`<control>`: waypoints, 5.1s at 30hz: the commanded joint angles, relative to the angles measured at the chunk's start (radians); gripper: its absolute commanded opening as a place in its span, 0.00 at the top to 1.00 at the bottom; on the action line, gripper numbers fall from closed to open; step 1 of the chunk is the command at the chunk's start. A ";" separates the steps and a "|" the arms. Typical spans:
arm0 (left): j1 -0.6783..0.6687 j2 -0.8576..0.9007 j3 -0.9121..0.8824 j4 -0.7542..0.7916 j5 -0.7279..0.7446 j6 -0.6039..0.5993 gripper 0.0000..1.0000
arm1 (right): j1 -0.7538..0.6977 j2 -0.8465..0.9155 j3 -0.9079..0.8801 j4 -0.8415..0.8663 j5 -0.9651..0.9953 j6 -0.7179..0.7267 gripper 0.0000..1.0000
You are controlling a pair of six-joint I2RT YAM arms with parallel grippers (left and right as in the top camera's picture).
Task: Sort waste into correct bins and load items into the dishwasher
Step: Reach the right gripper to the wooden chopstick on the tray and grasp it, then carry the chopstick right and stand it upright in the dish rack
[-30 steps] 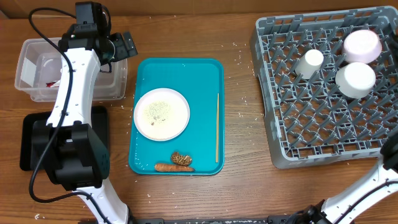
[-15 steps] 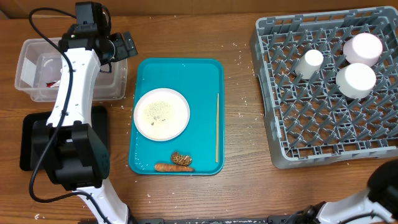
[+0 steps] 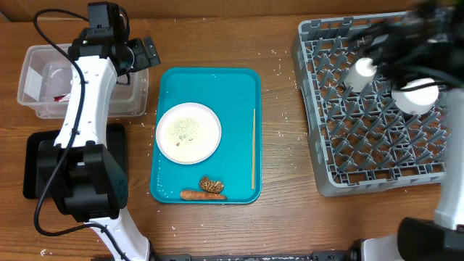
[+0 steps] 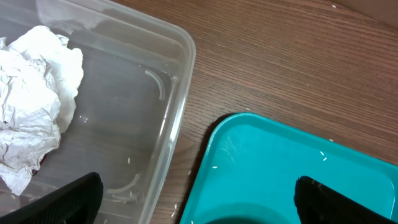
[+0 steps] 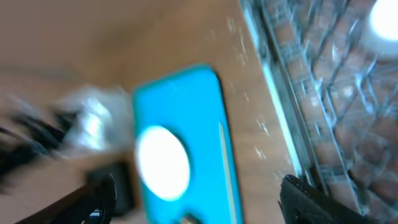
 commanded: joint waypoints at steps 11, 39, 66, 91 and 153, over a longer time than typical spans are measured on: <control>-0.001 -0.023 0.002 0.001 -0.003 -0.014 0.00 | 0.601 0.212 -0.362 0.190 0.441 0.180 0.22; -0.001 -0.023 0.002 0.001 -0.003 -0.014 0.00 | 0.737 0.482 -0.381 0.329 0.503 0.227 0.37; -0.001 -0.023 0.002 0.001 -0.003 -0.014 0.00 | 0.653 0.452 0.143 -0.038 0.705 0.131 0.96; -0.001 -0.023 0.002 0.001 -0.003 -0.014 0.00 | 0.027 0.462 0.277 -0.012 0.180 -0.563 0.94; -0.001 -0.023 0.002 0.001 -0.003 -0.014 0.00 | 0.116 0.744 0.163 0.922 0.536 -0.140 0.96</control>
